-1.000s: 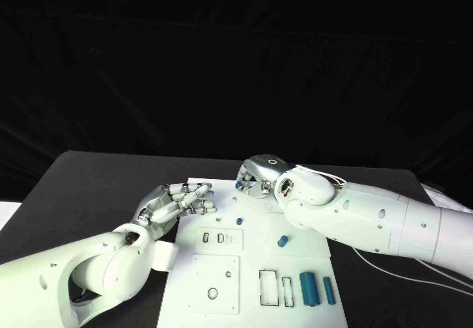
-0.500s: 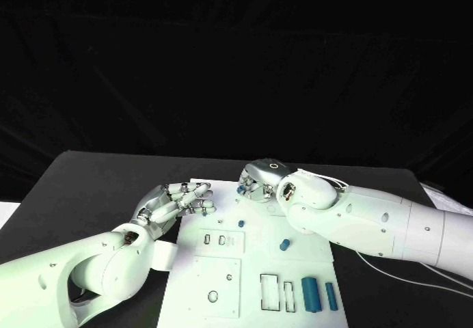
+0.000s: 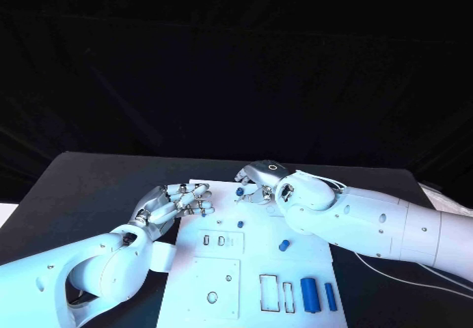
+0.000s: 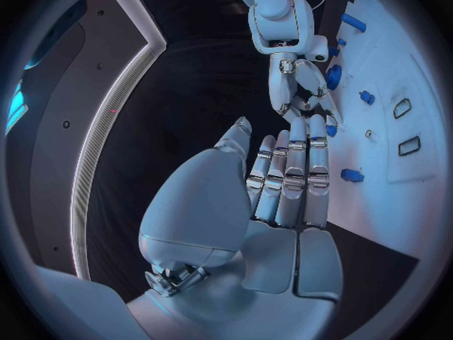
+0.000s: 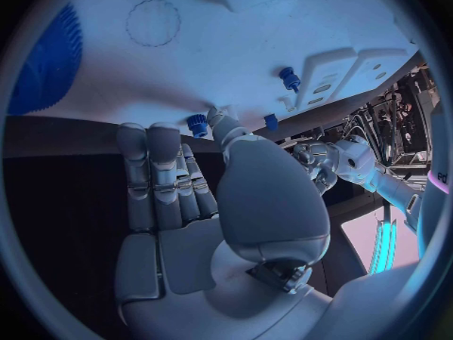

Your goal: Assemble the parts on the task board

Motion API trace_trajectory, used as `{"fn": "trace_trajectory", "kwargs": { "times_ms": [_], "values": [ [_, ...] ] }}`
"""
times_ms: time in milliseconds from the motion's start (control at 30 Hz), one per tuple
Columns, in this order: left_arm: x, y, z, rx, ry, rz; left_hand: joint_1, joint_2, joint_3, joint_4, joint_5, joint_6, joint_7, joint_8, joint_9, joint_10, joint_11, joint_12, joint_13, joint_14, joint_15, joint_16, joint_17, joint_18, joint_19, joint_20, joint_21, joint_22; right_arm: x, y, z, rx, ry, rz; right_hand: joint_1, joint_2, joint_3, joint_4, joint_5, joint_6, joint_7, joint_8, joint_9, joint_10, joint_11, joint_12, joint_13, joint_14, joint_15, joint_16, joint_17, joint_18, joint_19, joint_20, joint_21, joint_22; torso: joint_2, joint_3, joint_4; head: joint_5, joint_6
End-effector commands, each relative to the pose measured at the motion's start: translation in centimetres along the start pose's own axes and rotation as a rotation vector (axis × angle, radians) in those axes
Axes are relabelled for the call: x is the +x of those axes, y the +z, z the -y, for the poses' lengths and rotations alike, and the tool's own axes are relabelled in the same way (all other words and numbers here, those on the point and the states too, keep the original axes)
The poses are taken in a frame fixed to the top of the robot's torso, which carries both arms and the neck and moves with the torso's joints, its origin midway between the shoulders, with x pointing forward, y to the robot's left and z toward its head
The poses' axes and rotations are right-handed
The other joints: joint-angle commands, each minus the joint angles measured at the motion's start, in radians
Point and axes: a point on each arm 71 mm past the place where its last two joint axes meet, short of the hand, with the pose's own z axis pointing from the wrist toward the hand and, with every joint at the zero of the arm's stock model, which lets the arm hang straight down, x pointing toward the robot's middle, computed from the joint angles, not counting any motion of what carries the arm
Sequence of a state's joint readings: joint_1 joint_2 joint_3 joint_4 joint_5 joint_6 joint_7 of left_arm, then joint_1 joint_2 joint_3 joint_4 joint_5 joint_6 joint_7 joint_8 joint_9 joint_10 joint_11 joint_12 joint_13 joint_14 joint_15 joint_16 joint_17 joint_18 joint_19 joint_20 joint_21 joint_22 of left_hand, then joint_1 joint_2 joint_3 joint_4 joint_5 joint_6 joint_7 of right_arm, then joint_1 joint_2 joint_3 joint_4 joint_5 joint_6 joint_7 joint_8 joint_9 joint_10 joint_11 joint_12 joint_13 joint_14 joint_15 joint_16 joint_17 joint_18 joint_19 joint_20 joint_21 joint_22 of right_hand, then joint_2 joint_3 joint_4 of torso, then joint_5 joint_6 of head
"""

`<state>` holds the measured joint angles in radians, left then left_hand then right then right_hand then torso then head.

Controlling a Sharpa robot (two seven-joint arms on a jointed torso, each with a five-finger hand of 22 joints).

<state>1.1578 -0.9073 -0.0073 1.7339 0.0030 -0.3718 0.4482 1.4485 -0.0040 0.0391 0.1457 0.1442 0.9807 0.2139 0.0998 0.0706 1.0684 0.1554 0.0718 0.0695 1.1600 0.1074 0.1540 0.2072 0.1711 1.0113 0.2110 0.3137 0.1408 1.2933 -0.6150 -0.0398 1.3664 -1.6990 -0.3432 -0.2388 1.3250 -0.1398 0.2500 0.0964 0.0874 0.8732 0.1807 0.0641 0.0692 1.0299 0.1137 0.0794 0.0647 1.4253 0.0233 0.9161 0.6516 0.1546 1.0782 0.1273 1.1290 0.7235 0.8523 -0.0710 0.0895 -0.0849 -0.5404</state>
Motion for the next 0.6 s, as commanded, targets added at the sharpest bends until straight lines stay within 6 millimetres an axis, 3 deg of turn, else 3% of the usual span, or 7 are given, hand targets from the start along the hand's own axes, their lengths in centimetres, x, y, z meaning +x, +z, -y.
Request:
{"fn": "trace_trajectory", "kwargs": {
  "times_ms": [33,167,333,433,533,600],
  "values": [
    [0.1,0.0,0.1,0.006,-0.008,-0.016,0.002,0.006,0.0,-0.006,0.0,-0.002,0.006,-0.003,-0.001,-0.002,0.007,-0.005,-0.001,-0.005,0.0,-0.007,0.001,0.009,-0.001,0.0,0.0,-0.001,-0.4,-0.6,0.2,0.005,0.01,0.027,0.02,0.008,-0.013,0.006,0.012,0.028,-0.004,0.007,0.004,0.005,-0.001,0.013,0.002,0.003,-0.001,0.001,0.005,0.005,0.003,0.001,-0.002,0.002,0.0,0.001,-0.0015,-0.003,0.0],
    [-0.1,0.0,0.1,0.006,-0.006,-0.011,0.002,0.006,0.0,-0.006,0.0,-0.002,0.006,-0.003,-0.001,-0.002,0.007,-0.005,-0.001,-0.005,0.0,-0.007,0.001,0.009,-0.001,0.0,0.0,-0.001,-1.2,-2.0,1.0,0.014,0.042,0.048,0.039,0.019,-0.017,0.014,0.045,0.071,-0.01,0.016,0.008,0.038,-0.007,0.036,0.004,0.017,-0.006,0.034,0.043,-0.001,0.032,-0.003,0.02,0.038,-0.004,0.0019,-0.0045,-0.009,0.003],
    [-0.4,0.1,0.1,0.006,-0.003,-0.005,0.002,0.006,0.0,-0.006,0.0,-0.002,0.006,-0.003,-0.001,-0.002,0.007,-0.005,-0.001,-0.005,0.0,-0.007,0.001,0.009,-0.001,0.0,0.0,-0.001,-2.4,-4.4,2.9,0.069,0.134,0.045,0.046,0.024,-0.011,0.028,0.086,0.111,-0.014,0.022,0.01,0.13,-0.022,0.08,0.016,0.046,-0.017,0.12,0.146,-0.019,0.095,-0.011,0.082,0.14,-0.015,0.006,-0.0161,-0.013,-0.004],
    [-0.6,0.2,0.0,0.007,-0.001,0.0,0.003,0.007,0.001,-0.008,0.0,-0.002,0.005,-0.004,-0.001,-0.002,0.008,-0.005,-0.001,-0.006,0.0,-0.008,0.002,0.009,-0.001,0.0,-0.001,-0.001,-2.7,-5.6,4.3,0.122,0.197,0.015,0.052,0.012,-0.012,0.029,0.11,0.107,-0.021,0.013,0.006,0.233,-0.04,0.135,0.044,0.063,-0.03,0.179,0.216,-0.03,0.134,-0.021,0.121,0.203,-0.022,0.0093,-0.0237,-0.013,-0.007],
    [-0.7,0.3,-0.1,0.007,0.001,0.004,0.003,0.007,0.001,-0.008,0.0,-0.002,0.005,-0.004,-0.001,-0.002,0.008,-0.005,-0.001,-0.006,0.0,-0.008,0.002,0.009,-0.001,0.0,-0.001,-0.001,-2.8,-7.0,5.9,0.184,0.247,-0.027,0.041,-0.018,-0.05,0.041,0.156,0.099,-0.037,0.009,0.003,0.325,-0.07,0.236,0.123,0.08,-0.052,0.264,0.316,-0.046,0.186,-0.045,0.178,0.292,-0.029,0.0133,-0.0327,-0.011,-0.01],
    [-0.8,0.4,-0.1,0.007,0.001,0.004,0.003,0.007,0.001,-0.008,0.0,-0.002,0.005,-0.004,-0.001,-0.002,0.008,-0.005,-0.001,-0.006,0.0,-0.008,0.002,0.009,-0.001,0.0,-0.001,-0.001,-2.8,-7.5,6.7,0.212,0.26,-0.043,0.038,-0.029,-0.078,0.045,0.165,0.094,-0.045,0.008,0.002,0.339,-0.071,0.309,0.189,0.093,-0.059,0.345,0.423,-0.059,0.223,-0.05,0.216,0.358,-0.032,0.0162,-0.0371,-0.015,-0.011]
  ]
}}
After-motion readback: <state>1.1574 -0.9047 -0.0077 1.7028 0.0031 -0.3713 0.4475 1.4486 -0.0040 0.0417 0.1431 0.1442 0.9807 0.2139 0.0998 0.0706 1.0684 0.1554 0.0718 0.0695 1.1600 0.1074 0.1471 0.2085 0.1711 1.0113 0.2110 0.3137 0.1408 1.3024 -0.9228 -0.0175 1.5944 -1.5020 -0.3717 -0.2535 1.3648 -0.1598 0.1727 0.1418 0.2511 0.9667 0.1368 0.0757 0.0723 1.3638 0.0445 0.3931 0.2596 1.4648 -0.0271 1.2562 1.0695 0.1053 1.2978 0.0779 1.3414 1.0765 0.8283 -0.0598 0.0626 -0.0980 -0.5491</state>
